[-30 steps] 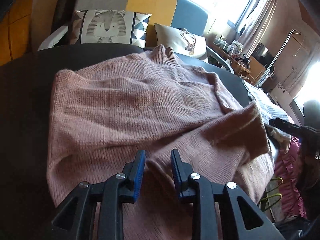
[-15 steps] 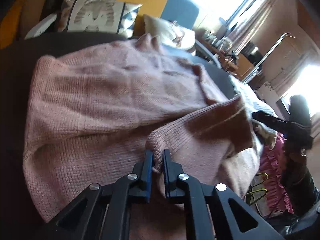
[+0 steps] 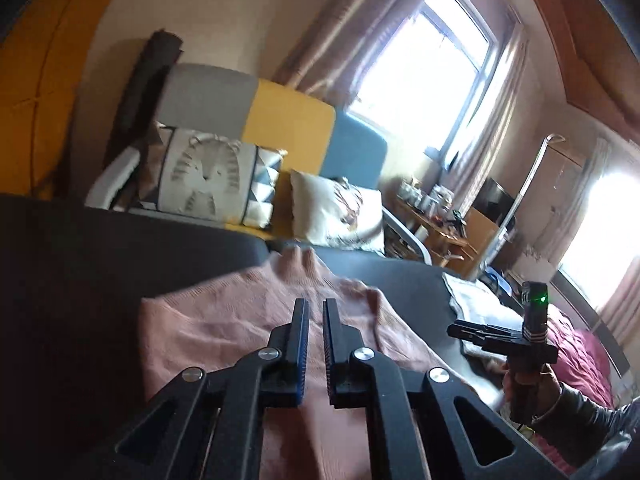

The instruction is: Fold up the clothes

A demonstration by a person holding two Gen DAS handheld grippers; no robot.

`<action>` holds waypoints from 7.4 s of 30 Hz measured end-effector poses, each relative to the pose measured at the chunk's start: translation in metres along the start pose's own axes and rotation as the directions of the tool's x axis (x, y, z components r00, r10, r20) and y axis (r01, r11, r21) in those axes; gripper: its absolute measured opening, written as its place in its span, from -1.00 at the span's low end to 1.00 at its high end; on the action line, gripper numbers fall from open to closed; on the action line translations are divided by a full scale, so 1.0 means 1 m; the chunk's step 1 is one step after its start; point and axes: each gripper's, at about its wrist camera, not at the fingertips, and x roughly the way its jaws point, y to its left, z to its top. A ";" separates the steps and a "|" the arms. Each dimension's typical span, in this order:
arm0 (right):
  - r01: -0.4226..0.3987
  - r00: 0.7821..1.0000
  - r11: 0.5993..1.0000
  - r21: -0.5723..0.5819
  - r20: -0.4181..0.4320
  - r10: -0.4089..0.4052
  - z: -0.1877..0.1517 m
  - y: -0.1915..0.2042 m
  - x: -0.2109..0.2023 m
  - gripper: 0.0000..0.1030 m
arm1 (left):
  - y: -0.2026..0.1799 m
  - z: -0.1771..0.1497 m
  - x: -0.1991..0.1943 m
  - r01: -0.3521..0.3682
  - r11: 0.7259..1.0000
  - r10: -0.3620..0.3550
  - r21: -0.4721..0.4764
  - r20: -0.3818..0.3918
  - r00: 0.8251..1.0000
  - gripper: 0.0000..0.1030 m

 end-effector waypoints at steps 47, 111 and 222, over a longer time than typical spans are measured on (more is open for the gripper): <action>0.013 1.000 0.999 0.034 0.007 -0.013 -0.013 -0.032 0.011 0.20 | 0.042 -0.092 0.071 -0.094 0.995 0.092 0.019 -0.458 0.884 -0.53; 0.291 0.948 0.956 0.024 -0.143 -0.285 0.004 -0.073 0.109 -0.44 | 0.084 -0.044 0.147 -0.319 0.945 0.323 0.078 -0.389 0.862 -0.84; 0.395 0.915 0.918 -0.034 -0.073 -0.396 -0.099 0.020 -0.079 0.28 | 0.013 -0.142 -0.039 -0.445 0.890 0.453 0.104 -0.326 0.830 -0.45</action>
